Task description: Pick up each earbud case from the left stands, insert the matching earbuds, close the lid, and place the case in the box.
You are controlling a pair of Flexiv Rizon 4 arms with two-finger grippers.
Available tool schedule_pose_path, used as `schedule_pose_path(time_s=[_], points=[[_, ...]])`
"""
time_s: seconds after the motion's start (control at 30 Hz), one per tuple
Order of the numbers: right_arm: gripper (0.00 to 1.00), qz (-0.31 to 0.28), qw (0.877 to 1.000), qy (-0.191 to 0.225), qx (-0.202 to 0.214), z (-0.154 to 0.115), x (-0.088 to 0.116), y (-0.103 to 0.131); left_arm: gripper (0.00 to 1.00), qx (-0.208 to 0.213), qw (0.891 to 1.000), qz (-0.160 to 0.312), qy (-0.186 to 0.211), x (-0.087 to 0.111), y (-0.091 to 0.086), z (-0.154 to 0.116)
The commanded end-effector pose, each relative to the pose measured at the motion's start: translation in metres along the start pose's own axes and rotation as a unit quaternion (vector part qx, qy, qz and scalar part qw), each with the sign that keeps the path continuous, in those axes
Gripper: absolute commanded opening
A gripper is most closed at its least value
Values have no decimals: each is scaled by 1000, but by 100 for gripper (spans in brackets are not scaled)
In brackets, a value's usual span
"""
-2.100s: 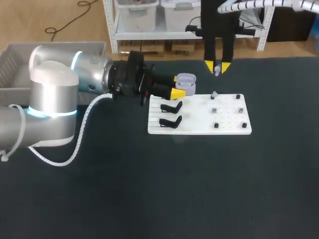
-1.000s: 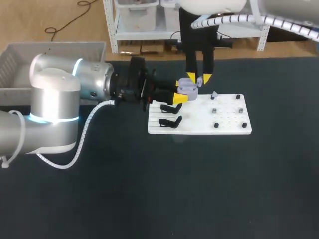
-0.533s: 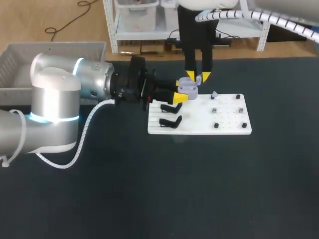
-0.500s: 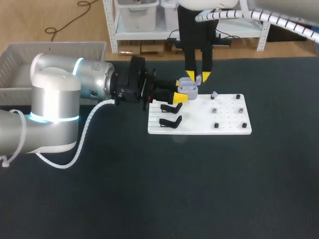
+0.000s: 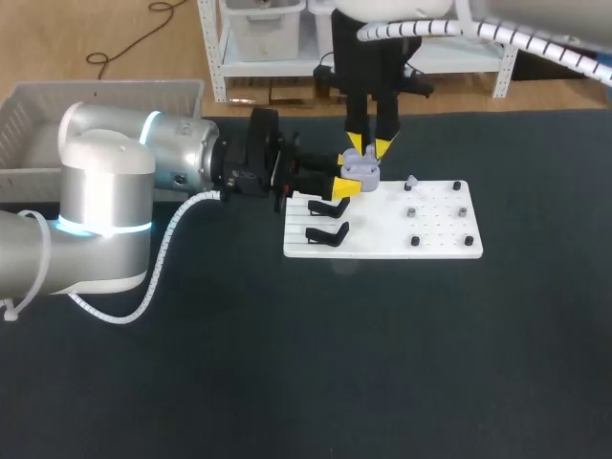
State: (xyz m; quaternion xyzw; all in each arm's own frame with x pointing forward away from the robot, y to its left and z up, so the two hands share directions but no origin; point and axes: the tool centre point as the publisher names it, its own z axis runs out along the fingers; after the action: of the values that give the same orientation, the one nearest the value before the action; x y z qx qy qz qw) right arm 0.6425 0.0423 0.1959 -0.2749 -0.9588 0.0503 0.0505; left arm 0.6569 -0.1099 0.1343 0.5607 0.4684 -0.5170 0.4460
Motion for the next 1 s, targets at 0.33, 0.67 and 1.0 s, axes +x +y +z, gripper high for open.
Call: schedule_pose_path(time_s=[0.33,0.67,1.0], points=[[0,49,999,0,20,5,7,5,0,2,1000,0,0,1,1,0],[0,54,998,2,30,9,2,10,0,2,1000,0,0,1,1,0],[0,60,998,6,35,16,-5,9,0,2,1000,0,0,1,1,0]])
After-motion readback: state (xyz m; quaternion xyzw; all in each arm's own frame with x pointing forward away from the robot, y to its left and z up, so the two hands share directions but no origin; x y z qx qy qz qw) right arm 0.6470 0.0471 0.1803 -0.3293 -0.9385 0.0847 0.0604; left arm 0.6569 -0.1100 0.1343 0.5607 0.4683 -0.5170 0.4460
